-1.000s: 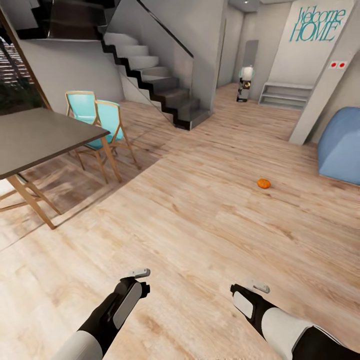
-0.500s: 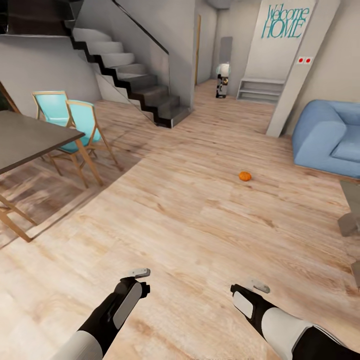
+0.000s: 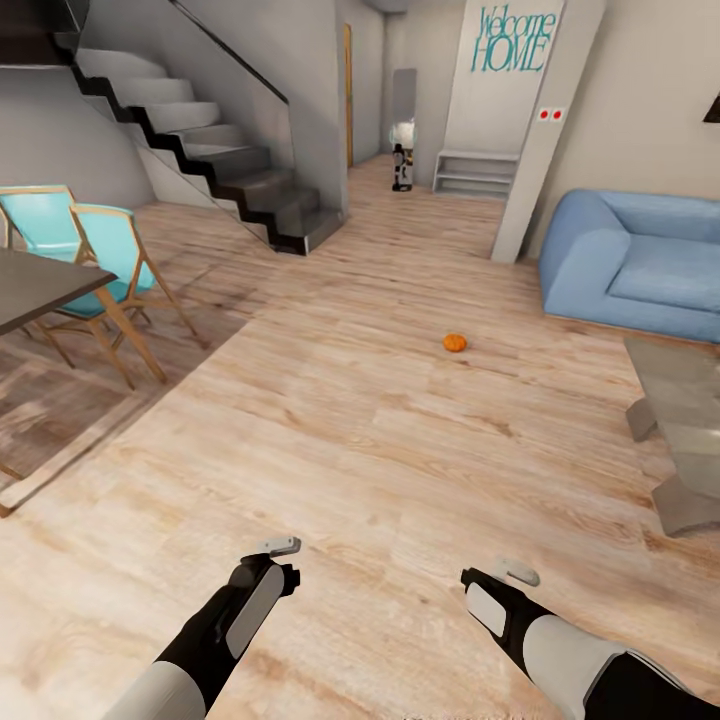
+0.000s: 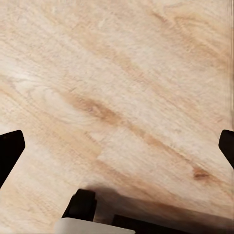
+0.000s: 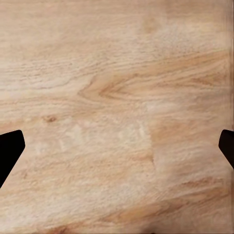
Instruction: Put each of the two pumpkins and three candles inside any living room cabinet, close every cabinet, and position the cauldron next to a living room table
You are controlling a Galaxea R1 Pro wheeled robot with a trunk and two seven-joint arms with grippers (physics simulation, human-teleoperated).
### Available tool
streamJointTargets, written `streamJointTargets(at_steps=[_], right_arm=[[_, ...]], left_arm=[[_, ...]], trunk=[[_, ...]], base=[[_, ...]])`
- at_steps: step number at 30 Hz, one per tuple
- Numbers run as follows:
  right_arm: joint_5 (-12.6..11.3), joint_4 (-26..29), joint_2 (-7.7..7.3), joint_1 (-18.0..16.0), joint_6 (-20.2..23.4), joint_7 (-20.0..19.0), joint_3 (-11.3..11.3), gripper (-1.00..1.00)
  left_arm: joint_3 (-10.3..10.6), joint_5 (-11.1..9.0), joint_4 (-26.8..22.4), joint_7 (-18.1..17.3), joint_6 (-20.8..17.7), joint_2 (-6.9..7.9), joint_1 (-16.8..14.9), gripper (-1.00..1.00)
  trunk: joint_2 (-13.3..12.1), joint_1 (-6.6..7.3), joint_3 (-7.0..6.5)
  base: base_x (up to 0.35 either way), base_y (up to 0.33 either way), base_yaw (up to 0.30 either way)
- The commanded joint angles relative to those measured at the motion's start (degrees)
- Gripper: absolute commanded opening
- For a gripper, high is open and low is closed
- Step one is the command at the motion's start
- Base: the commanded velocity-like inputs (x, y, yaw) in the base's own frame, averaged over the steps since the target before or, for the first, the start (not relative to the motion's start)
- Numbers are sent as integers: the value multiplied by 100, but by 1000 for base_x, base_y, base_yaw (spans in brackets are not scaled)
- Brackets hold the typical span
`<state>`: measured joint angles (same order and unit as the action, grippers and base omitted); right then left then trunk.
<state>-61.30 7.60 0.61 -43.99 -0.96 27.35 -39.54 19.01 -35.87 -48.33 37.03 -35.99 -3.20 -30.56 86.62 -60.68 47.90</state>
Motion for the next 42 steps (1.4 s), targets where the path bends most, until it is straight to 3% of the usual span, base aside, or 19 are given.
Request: streamJointTargets(at_steps=[1, 32, 42], right_arm=[[-53, 2, 0, -4, -10, 25, -47, 100], [-57, -4, 0, -4, -221, 42, -54, 100], [-57, -4, 0, -4, -221, 41, -54, 100]], left_arm=[[15, -61, -9, 59, -6, 4, -2, 100], [15, -62, -9, 57, -8, 4, -2, 100], [13, -68, -25, 50, -13, 4, -2, 100]], trunk=[[2, 0, 5], [2, 0, -34], [2, 0, -121]], base=[[0, 0, -266], [0, 0, -262], [0, 0, -41]])
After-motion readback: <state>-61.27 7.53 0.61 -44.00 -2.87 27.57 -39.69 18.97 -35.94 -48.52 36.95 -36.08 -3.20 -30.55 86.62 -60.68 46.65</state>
